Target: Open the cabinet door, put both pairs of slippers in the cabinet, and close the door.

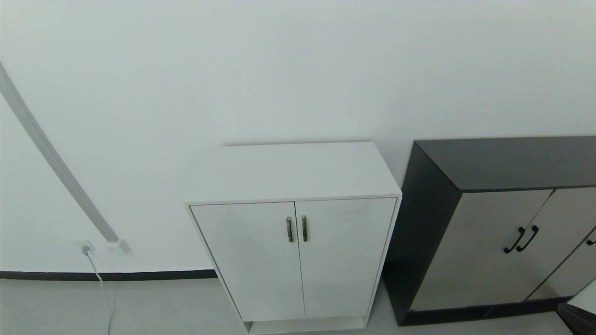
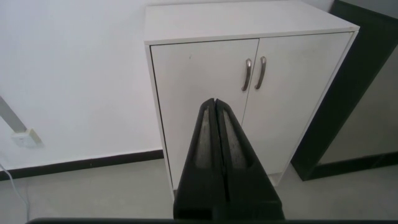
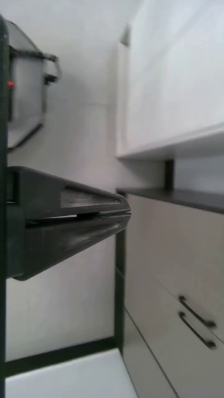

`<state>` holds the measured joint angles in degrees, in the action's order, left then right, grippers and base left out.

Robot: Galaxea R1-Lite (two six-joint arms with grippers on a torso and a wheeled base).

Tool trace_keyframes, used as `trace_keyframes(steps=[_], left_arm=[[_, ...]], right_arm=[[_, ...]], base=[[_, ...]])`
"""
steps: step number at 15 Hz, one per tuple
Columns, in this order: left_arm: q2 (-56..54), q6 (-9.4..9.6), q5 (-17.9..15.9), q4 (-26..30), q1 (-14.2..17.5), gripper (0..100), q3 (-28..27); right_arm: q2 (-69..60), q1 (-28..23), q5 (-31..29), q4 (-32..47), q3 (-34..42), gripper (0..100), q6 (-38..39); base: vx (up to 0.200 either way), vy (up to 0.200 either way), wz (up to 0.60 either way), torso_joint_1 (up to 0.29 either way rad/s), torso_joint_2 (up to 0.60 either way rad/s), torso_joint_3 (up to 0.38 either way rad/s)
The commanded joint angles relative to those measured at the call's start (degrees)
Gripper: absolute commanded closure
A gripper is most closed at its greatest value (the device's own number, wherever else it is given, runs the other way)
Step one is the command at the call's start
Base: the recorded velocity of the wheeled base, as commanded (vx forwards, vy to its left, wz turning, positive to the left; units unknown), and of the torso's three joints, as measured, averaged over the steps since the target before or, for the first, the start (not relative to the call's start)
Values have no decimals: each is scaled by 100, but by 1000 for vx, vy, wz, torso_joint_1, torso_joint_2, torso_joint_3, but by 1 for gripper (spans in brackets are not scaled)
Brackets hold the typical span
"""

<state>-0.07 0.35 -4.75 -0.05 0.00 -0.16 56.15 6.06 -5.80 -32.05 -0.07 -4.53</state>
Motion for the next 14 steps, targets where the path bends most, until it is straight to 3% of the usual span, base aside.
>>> trace_keyframes(steps=[1,5,10,14], left_arm=[[7,0,1,-4,0,100,-2],[7,0,1,-4,0,100,-2],[7,9,1,5,0,100,-2],[7,0,1,-4,0,100,-2]], right_arm=[[-1089,-43,229,718,-10,100,-21],[-1765,-35,712,2256,7,100,-12],[-2091,45,993,3187,7,100,40],[-2161,141,941,3214,7,100,339]], base=[[0,0,0,0,0,0],[0,0,0,0,0,0],[0,0,0,0,0,0],[0,0,0,0,0,0]])
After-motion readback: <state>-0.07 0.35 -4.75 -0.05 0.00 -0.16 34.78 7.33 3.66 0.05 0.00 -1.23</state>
